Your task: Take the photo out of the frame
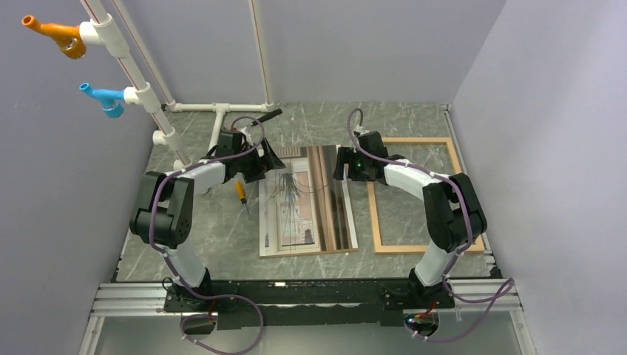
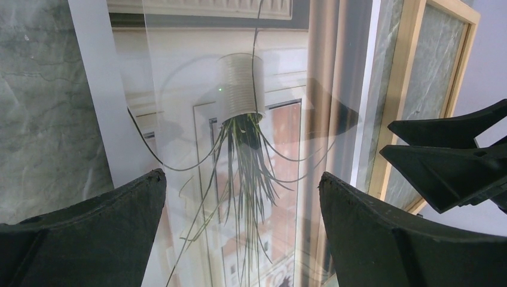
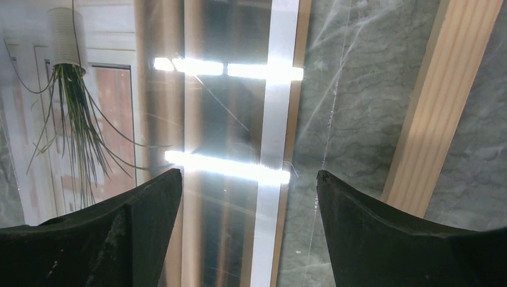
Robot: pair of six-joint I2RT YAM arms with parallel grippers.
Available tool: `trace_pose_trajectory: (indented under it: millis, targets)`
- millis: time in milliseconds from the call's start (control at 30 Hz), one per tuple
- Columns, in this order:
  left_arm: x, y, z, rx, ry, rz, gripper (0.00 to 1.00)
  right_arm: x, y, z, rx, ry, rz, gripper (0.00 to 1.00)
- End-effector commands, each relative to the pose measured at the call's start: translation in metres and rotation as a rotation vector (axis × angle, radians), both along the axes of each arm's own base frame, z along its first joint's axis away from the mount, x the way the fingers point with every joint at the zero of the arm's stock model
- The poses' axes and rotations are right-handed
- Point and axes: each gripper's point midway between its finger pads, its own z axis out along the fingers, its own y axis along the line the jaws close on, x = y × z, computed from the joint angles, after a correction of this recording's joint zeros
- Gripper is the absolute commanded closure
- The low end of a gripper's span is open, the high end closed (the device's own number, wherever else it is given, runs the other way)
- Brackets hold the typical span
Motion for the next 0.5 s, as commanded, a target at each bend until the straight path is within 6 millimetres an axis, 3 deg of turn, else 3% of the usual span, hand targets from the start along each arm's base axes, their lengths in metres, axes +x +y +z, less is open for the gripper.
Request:
trace_pose_trajectory:
  millis: [0, 200, 300, 467]
  targets:
    - [0.003, -0.004, 0.007, -0.002, -0.029, -0.022, 0.01, 0.002, 0.002, 0.008, 0.010, -0.028, 0.030, 0.15]
    - [0.001, 0.018, 0.003, 0.160, -0.002, -0.008, 0.01, 0.000, 0.010, -0.007, 0.043, 0.005, 0.050, 0.16]
    - [-0.001, 0.032, 0.011, 0.268, -0.028, -0.002, 0.01, 0.000, 0.011, -0.014, 0.045, 0.016, 0.048, 0.17]
    - [-0.011, 0.037, 0.011, 0.302, -0.026, 0.000, 0.01, 0.000, 0.009, -0.024, 0.032, 0.035, 0.041, 0.17]
